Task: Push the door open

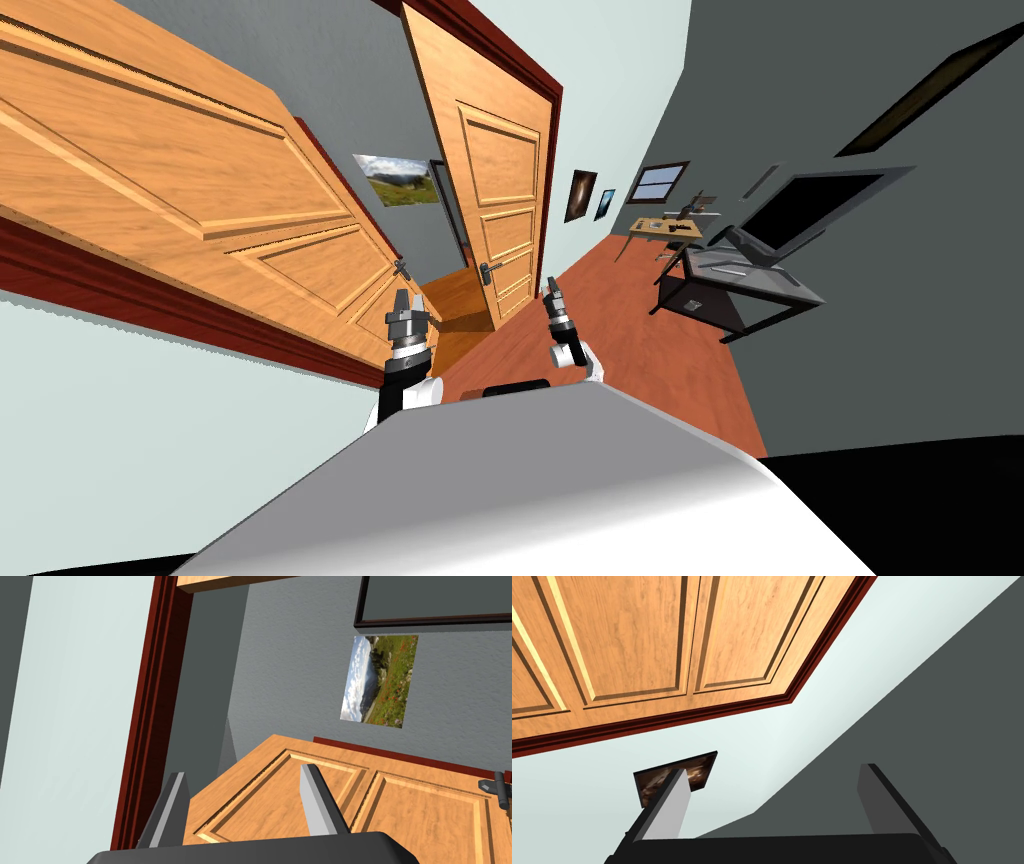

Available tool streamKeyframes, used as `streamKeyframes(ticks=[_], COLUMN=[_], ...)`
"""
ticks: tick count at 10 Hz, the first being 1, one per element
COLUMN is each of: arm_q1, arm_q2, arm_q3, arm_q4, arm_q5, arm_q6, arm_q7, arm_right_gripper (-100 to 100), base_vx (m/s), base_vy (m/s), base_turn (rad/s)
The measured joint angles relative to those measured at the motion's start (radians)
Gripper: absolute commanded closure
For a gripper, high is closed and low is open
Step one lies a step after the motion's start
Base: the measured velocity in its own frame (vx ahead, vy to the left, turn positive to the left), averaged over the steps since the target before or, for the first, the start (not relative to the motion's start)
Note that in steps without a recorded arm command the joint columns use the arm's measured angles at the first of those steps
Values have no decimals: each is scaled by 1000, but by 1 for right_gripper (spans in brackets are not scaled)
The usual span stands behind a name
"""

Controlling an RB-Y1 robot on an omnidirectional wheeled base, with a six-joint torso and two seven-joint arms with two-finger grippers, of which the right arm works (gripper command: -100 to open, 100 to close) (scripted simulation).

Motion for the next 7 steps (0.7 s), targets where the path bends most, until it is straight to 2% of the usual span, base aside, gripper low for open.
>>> streamKeyframes(ticks=[3, 7], arm_q1=[-48, -112], arm_q2=[-7, -17], arm_q3=[9, 19], arm_q4=[85, 175], arm_q5=[-5, -13], arm_q6=[-3, 7], arm_q7=[-13, -31], arm_right_gripper=[-100, -100], base_vx=[61, 59], base_vy=[-36, -27], base_turn=[52, 51])
